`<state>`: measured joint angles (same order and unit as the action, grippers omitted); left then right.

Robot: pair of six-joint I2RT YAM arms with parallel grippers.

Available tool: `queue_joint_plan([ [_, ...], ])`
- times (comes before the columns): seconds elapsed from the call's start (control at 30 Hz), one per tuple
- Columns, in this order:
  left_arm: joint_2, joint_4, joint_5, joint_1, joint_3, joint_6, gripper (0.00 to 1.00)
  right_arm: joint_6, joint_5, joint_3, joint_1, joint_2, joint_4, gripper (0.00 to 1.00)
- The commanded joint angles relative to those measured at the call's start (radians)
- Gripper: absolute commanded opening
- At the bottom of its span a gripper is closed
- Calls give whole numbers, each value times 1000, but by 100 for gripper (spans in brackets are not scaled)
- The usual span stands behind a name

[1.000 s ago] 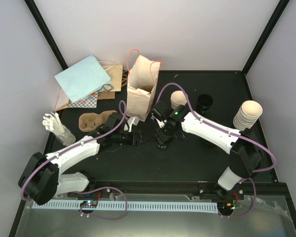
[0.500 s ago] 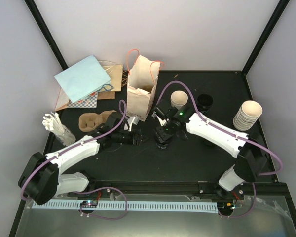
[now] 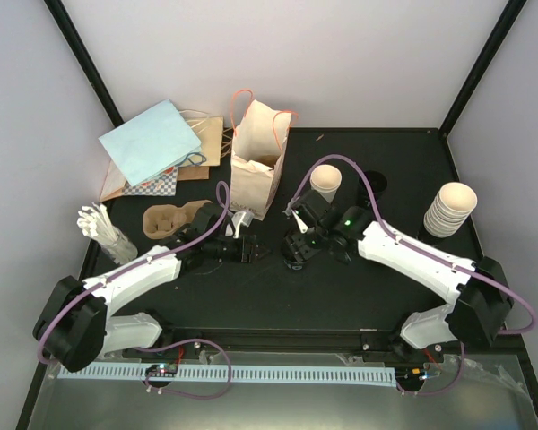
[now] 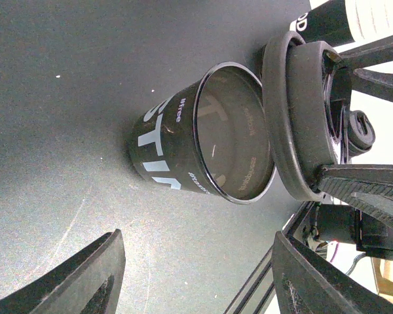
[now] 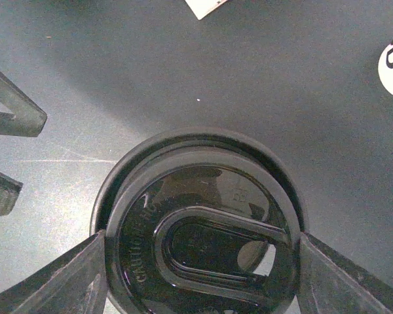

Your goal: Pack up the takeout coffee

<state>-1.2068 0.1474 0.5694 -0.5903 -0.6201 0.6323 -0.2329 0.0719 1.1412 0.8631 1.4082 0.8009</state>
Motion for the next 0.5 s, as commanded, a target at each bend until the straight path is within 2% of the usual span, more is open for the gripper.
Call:
queue_joint_plan([
  [0.0, -19, -38, 7, -4, -52, 7, 64, -4, 38, -46, -3, -32, -104, 74],
  [0.1, -34, -48, 11, -4, -56, 10, 64, -23, 28, -66, -3, -32, -116, 74],
  [0.27, -52, -70, 19, -6, -58, 13, 52, -41, 7, -79, -3, -34, -129, 74],
  [0.47, -94, -94, 30, -6, -60, 20, 49, -14, 24, -68, -3, -15, -113, 73],
])
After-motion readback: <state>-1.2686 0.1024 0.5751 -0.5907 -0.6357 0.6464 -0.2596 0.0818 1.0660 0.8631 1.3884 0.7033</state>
